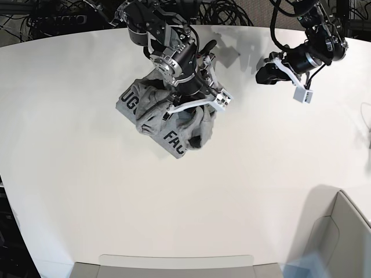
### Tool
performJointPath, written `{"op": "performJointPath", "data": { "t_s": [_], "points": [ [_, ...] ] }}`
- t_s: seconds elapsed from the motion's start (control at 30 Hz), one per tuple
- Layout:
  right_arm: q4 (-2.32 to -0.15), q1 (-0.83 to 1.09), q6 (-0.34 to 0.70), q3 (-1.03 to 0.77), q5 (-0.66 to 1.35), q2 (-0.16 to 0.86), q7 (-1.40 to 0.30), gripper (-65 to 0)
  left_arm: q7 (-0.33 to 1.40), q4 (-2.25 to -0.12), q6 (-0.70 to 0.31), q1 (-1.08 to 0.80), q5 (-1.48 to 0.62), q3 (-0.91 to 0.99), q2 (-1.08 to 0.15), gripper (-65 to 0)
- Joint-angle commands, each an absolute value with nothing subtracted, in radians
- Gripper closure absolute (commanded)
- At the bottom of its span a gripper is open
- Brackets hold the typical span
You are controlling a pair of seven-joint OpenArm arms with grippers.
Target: Fold the T-shirt properly
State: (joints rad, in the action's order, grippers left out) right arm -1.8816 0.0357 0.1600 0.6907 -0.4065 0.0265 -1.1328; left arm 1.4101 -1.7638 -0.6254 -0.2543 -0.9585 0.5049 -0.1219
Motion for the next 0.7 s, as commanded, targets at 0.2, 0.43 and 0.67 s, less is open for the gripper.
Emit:
{"op": "performJointPath", "data": {
  "t_s": [0.2, 0.43, 0.67],
  "points": [
    [-2.031, 0.077, 0.461, 0.694, -0.414, 0.015, -1.109, -18.6, 1.396, -1.778, -0.624, -0.249, -0.980, 0.506, -0.131, -13.9],
    [-1.992, 0.074, 0.490, 0.693, -0.421, 0.016, -1.115, -18.7, 1.396, -1.778, -0.624, -0.248, -0.980, 0.506, -0.131, -13.9],
    [-2.046, 0.042, 0.487, 0.610, -0.423, -0.018, -1.107, -18.1, 1.396, -1.778, -0.624, -0.248, -0.980, 0.506, -0.131, -13.9]
  ]
}}
